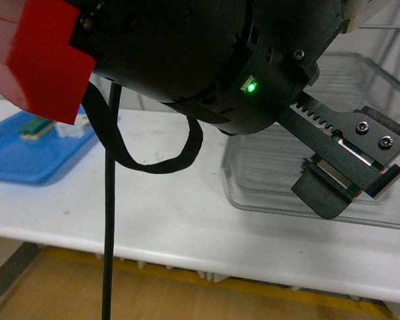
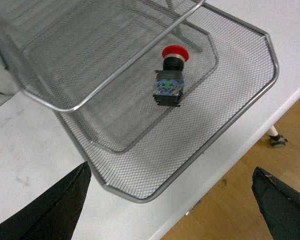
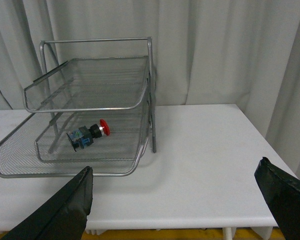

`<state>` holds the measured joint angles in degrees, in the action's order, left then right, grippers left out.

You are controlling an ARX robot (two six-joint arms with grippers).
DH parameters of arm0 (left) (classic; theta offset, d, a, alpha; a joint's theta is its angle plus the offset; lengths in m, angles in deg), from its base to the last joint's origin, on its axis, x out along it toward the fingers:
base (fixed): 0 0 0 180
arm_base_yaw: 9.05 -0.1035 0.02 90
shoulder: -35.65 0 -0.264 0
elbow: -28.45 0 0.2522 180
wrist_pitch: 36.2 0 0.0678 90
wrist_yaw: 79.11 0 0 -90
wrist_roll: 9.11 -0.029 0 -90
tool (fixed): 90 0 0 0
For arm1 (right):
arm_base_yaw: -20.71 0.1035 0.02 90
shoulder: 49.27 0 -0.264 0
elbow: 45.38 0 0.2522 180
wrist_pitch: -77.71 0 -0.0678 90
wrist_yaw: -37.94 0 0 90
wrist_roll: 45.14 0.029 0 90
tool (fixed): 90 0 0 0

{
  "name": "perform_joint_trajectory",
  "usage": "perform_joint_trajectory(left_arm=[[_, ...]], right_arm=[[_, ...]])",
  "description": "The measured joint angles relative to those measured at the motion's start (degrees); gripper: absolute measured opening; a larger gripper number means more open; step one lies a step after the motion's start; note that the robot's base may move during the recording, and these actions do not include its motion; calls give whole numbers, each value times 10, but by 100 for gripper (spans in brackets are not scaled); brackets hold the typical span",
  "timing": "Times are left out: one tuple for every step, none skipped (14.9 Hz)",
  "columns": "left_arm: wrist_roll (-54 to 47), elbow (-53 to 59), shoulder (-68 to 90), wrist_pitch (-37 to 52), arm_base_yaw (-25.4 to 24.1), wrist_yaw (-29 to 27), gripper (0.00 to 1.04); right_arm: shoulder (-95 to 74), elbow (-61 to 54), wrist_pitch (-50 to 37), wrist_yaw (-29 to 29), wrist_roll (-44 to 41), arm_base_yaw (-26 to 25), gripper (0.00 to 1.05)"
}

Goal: Place button on rack with both arms

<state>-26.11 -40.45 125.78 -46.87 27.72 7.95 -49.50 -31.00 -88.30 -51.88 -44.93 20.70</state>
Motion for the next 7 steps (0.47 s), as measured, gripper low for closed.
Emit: perform_joint_trajectory(left_arm=[[20, 54, -16, 113, -6, -50, 93], [66, 125, -35, 264, -28, -168, 83], [110, 226, -90, 362, -53, -240, 72], [137, 318, -164, 437, -97, -225, 59], [153, 351, -214, 467, -148, -201, 46], [159, 382, -252, 464, -176, -180, 34], [164, 416, -275, 450, -189, -153, 21]], right_arm=[[0, 0, 0, 0, 0, 0, 98], [0, 0, -1, -2, 0, 0, 98], [0, 0, 0, 0, 0, 0, 98], [0, 0, 1, 0, 0, 0, 98], [0, 0, -1, -2, 0, 0, 98], [0, 0, 0, -2, 0, 0, 98], [0, 0, 0, -2, 0, 0, 98]])
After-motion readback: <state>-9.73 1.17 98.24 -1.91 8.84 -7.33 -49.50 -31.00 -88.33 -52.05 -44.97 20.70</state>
